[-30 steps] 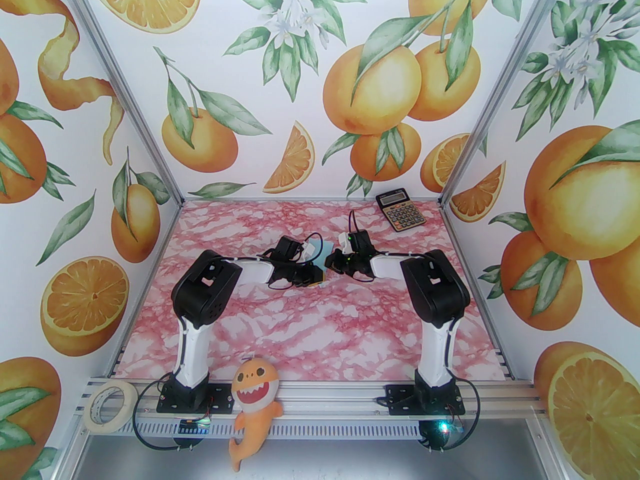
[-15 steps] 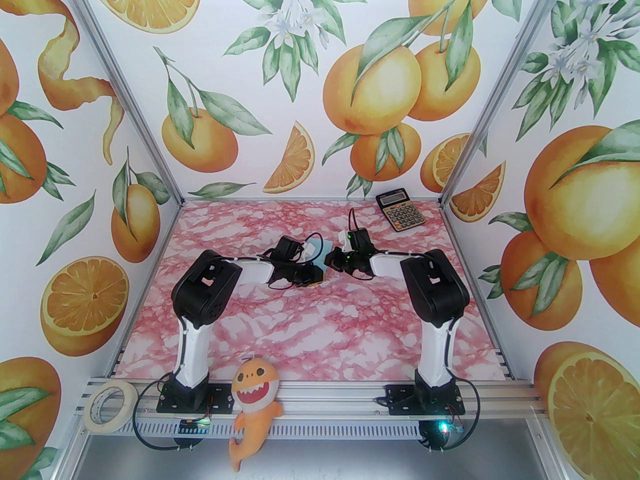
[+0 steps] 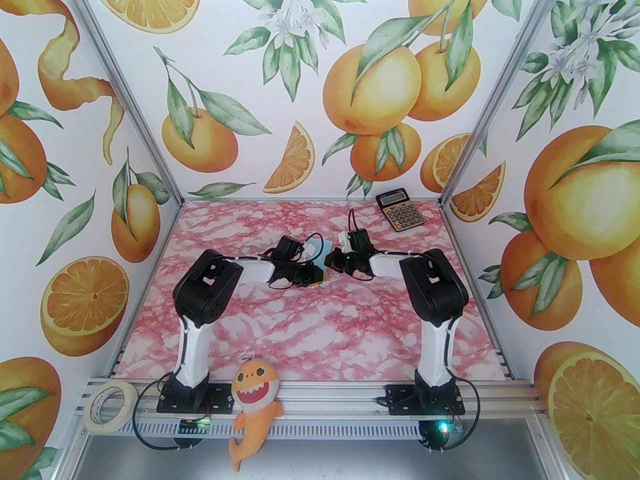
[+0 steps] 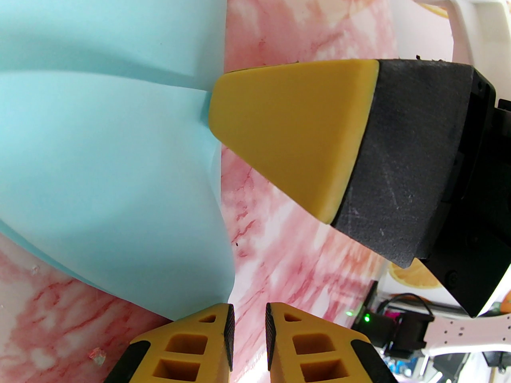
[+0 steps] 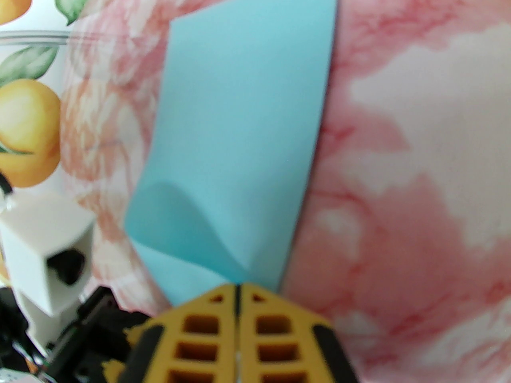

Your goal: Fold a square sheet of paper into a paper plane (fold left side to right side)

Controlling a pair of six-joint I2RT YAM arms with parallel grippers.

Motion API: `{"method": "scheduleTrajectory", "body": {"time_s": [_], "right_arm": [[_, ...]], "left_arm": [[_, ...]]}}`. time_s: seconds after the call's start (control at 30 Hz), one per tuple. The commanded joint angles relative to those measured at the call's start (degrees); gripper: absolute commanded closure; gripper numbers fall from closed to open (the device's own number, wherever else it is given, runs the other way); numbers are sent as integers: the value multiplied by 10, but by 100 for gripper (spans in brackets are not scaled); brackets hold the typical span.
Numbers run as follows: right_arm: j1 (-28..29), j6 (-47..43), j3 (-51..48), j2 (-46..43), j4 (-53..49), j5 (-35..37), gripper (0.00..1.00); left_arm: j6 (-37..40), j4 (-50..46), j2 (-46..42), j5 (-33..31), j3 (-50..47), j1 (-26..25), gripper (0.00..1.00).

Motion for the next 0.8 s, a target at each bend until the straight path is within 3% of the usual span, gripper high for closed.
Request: {"method": "scheduleTrajectory", "body": {"time_s": [0.0, 0.77], "right_arm": [[-3, -1, 5, 4, 1, 8, 92], [-8, -10, -4, -5, -16, 30, 96]], "left_arm": [[17, -23, 17, -5, 14, -6, 79], [17, -48, 8, -12, 33, -5, 79]]}}
